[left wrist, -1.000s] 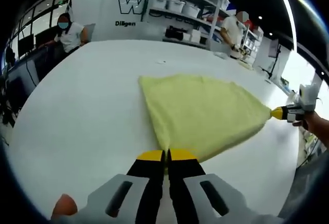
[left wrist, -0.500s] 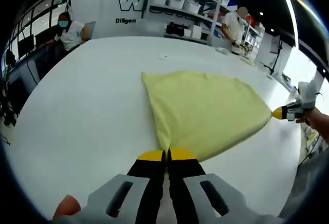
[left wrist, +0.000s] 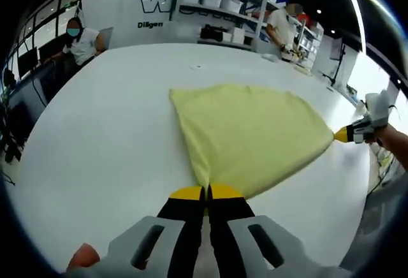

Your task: Fold the garment on the visible template until the final outline fits inside the template.

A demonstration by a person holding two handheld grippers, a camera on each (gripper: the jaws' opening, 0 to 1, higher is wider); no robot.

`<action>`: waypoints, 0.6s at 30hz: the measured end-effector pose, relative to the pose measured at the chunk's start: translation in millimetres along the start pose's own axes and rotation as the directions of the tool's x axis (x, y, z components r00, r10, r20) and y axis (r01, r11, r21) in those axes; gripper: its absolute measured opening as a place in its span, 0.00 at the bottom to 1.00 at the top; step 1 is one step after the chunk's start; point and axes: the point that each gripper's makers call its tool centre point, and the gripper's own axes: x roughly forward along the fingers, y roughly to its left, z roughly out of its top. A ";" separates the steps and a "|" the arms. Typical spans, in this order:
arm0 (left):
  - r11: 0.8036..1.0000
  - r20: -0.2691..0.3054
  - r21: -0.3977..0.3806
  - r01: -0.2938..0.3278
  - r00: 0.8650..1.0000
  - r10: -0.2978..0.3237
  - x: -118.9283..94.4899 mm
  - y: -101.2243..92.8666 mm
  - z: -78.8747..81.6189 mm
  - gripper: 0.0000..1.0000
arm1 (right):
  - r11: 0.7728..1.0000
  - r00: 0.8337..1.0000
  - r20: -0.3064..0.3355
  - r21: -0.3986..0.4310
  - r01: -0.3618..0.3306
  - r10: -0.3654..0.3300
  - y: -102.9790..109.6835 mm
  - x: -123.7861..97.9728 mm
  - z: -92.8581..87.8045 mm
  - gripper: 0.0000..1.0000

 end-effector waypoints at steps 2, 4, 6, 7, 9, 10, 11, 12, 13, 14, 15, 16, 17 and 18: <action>1.000 -0.008 0.008 0.001 1.000 -0.001 -3.8 -2.4 -3.4 0.00 | 1.000 1.000 -0.017 -0.007 -0.004 0.004 3.3 -3.5 -5.2 0.00; 1.000 -0.018 0.004 0.002 1.000 -0.002 -6.7 -3.9 -7.3 0.00 | 1.000 1.000 -0.026 -0.005 -0.009 0.009 4.9 -6.2 -8.3 0.00; 1.000 -0.034 0.001 0.006 0.999 -0.006 -11.3 -7.2 -13.6 0.00 | 1.000 0.999 -0.039 0.003 -0.011 0.011 6.7 -10.1 -13.0 0.00; 1.000 -0.038 0.002 0.008 0.999 -0.007 -12.4 -8.3 -14.8 0.00 | 1.000 0.999 -0.043 0.001 -0.011 0.011 7.5 -11.6 -15.0 0.00; 1.000 -0.050 0.011 0.013 0.999 -0.012 -17.6 -12.9 -19.2 0.00 | 1.000 0.999 -0.052 0.002 -0.013 0.013 8.9 -15.7 -19.1 0.00; 1.000 -0.056 0.009 0.015 0.998 -0.015 -20.7 -14.8 -21.7 0.00 | 1.000 0.998 -0.058 0.002 -0.013 0.014 9.8 -17.6 -21.8 0.00; 1.000 -0.062 0.007 0.017 0.998 -0.017 -23.8 -16.7 -24.2 0.00 | 1.000 0.998 -0.063 0.001 -0.014 0.014 10.7 -19.5 -24.5 0.00; 1.000 -0.064 0.007 0.017 0.998 -0.017 -25.2 -17.2 -25.7 0.00 | 1.000 0.998 -0.067 0.001 -0.016 0.016 11.7 -20.9 -26.0 0.00; 1.000 -0.066 0.007 0.017 0.998 -0.016 -26.7 -17.6 -27.2 0.00 | 1.000 0.997 -0.071 0.002 -0.019 0.019 12.7 -22.2 -27.5 0.00; 1.000 -0.067 0.007 0.017 0.998 -0.017 -27.4 -17.9 -27.9 0.00 | 1.000 0.997 -0.073 0.002 -0.019 0.019 13.3 -22.9 -28.3 0.00; 1.000 -0.072 0.006 0.016 0.997 -0.016 -30.0 -19.3 -30.2 0.00 | 1.000 0.996 -0.083 -0.002 -0.019 0.019 15.3 -25.5 -31.6 0.00; 1.000 -0.078 0.007 0.017 0.997 -0.017 -31.8 -21.0 -32.3 0.00 | 1.000 0.996 -0.084 -0.004 -0.018 0.018 15.6 -25.9 -32.3 0.00; 1.000 -0.081 0.012 0.018 0.997 -0.017 -32.6 -21.9 -33.6 0.00 | 1.000 0.996 -0.085 -0.009 -0.017 0.016 16.0 -26.6 -33.3 0.00; 1.000 -0.085 0.010 0.018 0.996 -0.017 -34.0 -22.6 -35.4 0.00 | 1.000 0.996 -0.085 -0.010 -0.017 0.016 16.0 -27.3 -34.4 0.00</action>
